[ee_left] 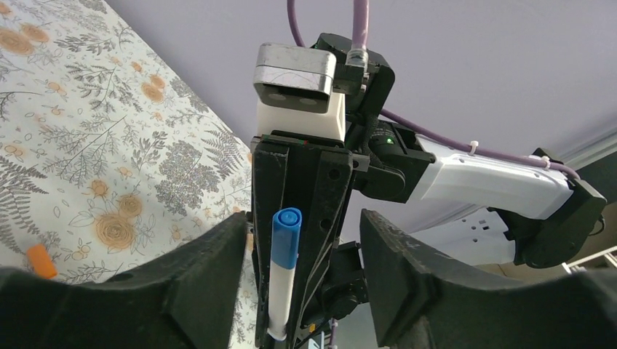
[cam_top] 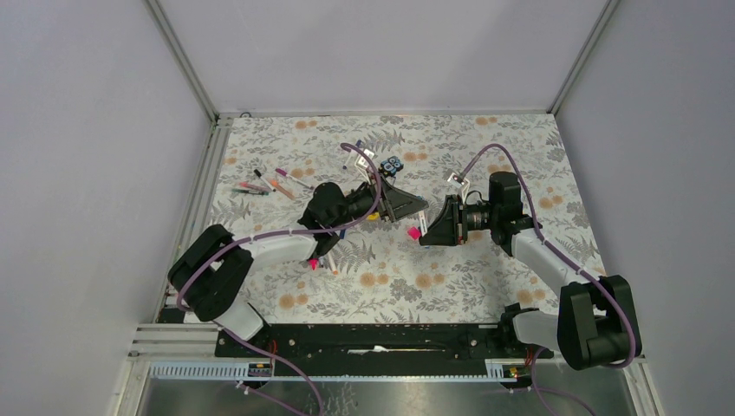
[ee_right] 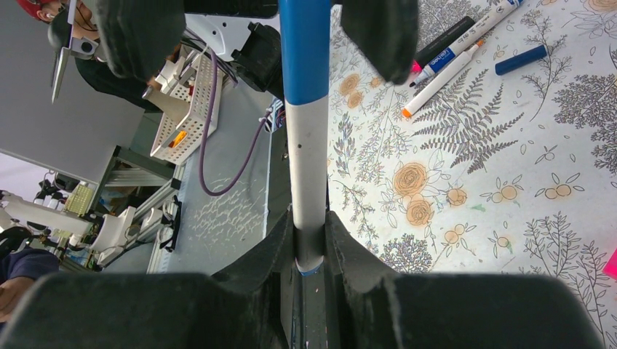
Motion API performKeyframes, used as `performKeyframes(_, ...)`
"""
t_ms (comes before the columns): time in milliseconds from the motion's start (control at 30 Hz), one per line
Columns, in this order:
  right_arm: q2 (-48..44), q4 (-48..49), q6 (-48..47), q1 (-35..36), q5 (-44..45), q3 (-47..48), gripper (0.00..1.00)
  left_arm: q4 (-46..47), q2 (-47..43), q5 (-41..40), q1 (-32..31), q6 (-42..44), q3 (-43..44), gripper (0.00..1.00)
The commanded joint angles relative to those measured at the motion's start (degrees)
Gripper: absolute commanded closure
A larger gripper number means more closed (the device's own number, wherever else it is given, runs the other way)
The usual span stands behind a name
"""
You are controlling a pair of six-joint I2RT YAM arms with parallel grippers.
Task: Open the pen caps
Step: Open the pen cap from the pen.
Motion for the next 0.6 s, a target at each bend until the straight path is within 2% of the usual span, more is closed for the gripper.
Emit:
performKeyframes(0, 0.3, 2.0, 0.1, 0.4, -2.1, -0.3, 1.0, 6.0, 1.2, 2.6, -0.5, -1.1, 2.7, 0.46)
performKeyframes(167, 0.4, 2.5, 0.8, 0.4, -2.1, -0.3, 1.0, 7.3, 2.5, 4.0, -0.6, -2.0, 3.5, 0.7)
performKeyframes(300, 0.8, 3.4, 1.7, 0.4, -2.7, -0.5, 1.0, 7.8, 2.2, 3.7, -0.6, -1.4, 3.5, 0.98)
performKeyframes(433, 1.0, 4.4, 2.2, 0.6, -3.7, -1.5, 1.0, 5.4, -0.1, -0.8, 1.7, 1.2, 5.1, 1.0)
performKeyframes(567, 1.2, 5.3, 2.5, 1.0, -4.1, -3.1, 1.0, 5.5, -0.8, -4.0, 5.7, 3.3, 10.3, 1.0)
